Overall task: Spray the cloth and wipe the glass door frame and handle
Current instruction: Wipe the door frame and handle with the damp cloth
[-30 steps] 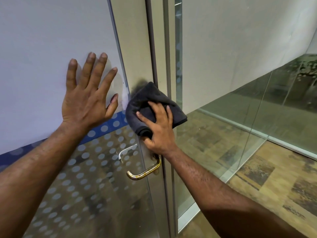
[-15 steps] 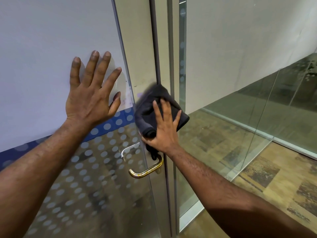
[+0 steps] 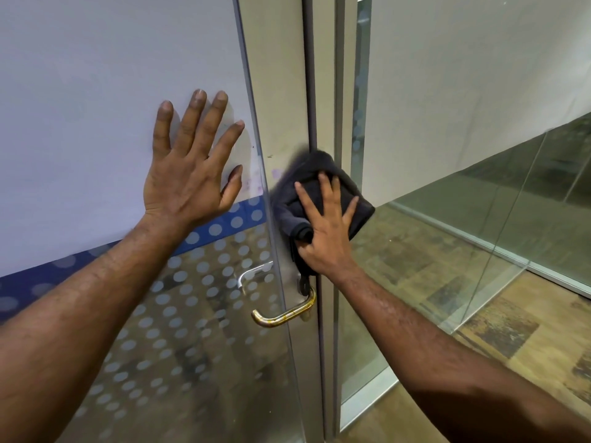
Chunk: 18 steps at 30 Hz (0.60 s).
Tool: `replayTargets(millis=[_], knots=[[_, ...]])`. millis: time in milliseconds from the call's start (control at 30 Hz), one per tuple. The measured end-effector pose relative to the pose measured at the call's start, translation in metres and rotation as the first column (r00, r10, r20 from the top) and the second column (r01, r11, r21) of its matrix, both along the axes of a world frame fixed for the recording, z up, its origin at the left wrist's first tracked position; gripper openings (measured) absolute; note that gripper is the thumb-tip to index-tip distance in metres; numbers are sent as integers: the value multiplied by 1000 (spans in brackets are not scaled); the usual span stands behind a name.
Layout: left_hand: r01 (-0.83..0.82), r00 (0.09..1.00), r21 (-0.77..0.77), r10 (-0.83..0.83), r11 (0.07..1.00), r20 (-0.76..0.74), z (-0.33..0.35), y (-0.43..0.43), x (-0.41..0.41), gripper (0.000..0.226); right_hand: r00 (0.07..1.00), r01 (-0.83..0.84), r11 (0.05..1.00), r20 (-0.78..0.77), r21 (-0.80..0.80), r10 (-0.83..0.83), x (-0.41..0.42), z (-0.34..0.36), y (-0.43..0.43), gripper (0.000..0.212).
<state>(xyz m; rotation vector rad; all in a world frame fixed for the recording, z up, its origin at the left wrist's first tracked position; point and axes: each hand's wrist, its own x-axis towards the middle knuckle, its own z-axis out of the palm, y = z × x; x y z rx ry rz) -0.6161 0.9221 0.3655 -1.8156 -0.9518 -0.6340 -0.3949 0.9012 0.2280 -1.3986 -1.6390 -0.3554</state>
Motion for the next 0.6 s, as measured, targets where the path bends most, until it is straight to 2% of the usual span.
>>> replayTargets(millis=[67, 133, 233, 333, 400, 500, 600], knots=[[2, 1000, -1, -2, 1000, 3, 0, 0, 0, 67, 993, -73, 997, -92, 21, 75, -15, 11, 5, 90], [8, 1000, 4, -8, 1000, 8, 0, 0, 0, 67, 990, -105, 993, -93, 48, 109, -26, 14, 9, 92], [17, 1000, 14, -17, 1000, 14, -1, 0, -1, 66, 985, -152, 988, 85, 30, 149, -20, 5, 6, 95], [26, 999, 6, -27, 1000, 20, -1, 0, 0, 66, 968, -67, 997, 240, -34, 74, 6, -13, -5, 102], [16, 1000, 9, -16, 1000, 23, -1, 0, -1, 67, 983, 2, 998, 183, -56, 8, 14, -16, -12, 101], [20, 999, 14, -20, 1000, 31, 0, 2, 0, 66, 996, -84, 996, -36, -41, 82, 5, 7, -8, 98], [41, 998, -10, -41, 999, 49, -4, 1, 3, 66, 997, -69, 998, -36, 3, 69, -18, 28, 0, 104]])
